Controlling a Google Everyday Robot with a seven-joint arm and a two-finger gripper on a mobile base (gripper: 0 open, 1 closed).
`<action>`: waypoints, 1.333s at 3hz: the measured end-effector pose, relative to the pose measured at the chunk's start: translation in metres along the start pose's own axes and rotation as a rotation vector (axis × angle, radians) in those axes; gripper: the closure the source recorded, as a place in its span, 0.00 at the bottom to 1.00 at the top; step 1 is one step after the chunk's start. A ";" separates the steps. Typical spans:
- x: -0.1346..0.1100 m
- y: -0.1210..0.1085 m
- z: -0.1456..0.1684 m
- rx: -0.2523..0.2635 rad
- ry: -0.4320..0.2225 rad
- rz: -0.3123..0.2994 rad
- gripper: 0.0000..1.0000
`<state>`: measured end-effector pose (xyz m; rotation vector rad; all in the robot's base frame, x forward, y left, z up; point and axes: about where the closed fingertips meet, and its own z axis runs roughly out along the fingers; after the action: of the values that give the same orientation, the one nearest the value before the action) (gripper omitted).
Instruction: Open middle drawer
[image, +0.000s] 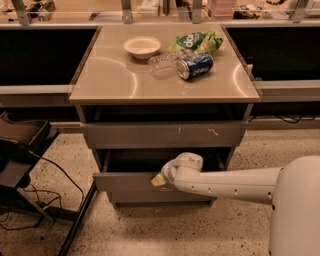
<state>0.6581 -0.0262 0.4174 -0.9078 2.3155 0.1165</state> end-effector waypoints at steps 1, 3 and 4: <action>0.004 0.005 -0.005 0.003 -0.007 0.003 1.00; 0.011 0.010 -0.007 0.002 -0.009 0.000 1.00; 0.009 0.010 -0.010 0.002 -0.009 0.000 1.00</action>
Offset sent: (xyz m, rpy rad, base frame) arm -0.3468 -0.0196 -0.1791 0.1783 -0.1751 -0.1642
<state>0.6413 -0.0271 0.4183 -0.9043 2.3070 0.1178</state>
